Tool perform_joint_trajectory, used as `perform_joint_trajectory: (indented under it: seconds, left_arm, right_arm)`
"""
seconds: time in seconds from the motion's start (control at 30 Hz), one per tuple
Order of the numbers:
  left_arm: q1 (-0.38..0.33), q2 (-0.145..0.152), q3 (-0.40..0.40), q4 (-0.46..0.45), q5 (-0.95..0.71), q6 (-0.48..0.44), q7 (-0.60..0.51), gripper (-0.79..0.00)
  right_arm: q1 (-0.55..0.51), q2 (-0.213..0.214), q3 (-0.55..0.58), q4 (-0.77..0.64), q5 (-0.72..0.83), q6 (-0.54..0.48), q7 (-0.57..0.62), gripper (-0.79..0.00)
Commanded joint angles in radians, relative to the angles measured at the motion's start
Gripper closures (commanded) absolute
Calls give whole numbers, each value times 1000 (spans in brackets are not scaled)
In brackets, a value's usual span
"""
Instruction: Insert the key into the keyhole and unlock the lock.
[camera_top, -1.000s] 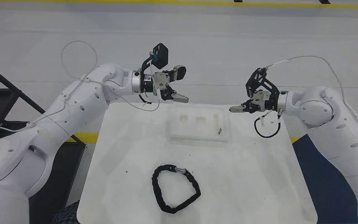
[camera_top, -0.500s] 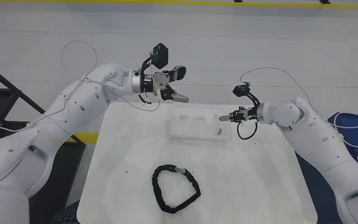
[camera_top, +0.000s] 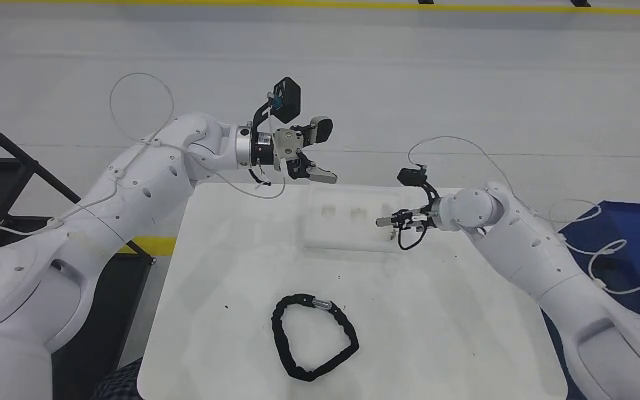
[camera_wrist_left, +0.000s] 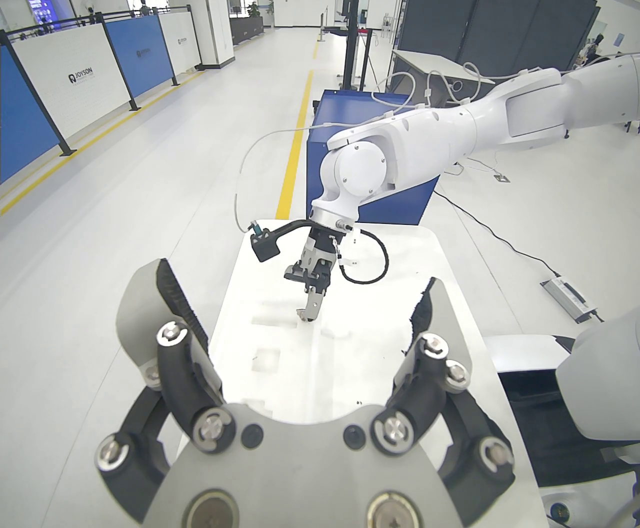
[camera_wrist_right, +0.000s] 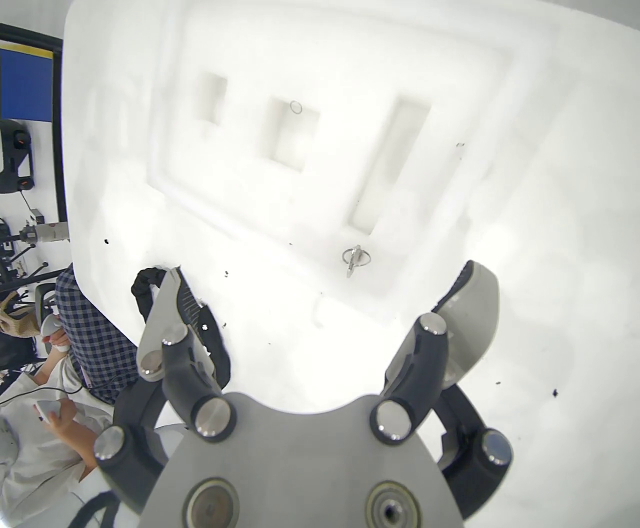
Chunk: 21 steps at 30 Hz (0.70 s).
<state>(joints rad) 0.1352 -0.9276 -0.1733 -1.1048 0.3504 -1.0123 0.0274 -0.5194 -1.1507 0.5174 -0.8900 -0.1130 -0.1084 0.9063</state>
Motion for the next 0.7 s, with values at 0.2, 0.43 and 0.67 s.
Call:
perform_joint_trajectory:
  seconds: [0.2,0.43,0.67]
  left_arm:
    - [0,0,0,0,0,0,0,-785]
    - [0,0,0,0,0,0,0,-785]
    - [0,0,0,0,0,0,0,-785]
  right_arm:
    - [11,-36,-24,22,-24,29,5,-785]
    - [11,-36,-24,22,-24,29,5,-785]
    - [11,-36,-24,22,-24,29,5,-785]
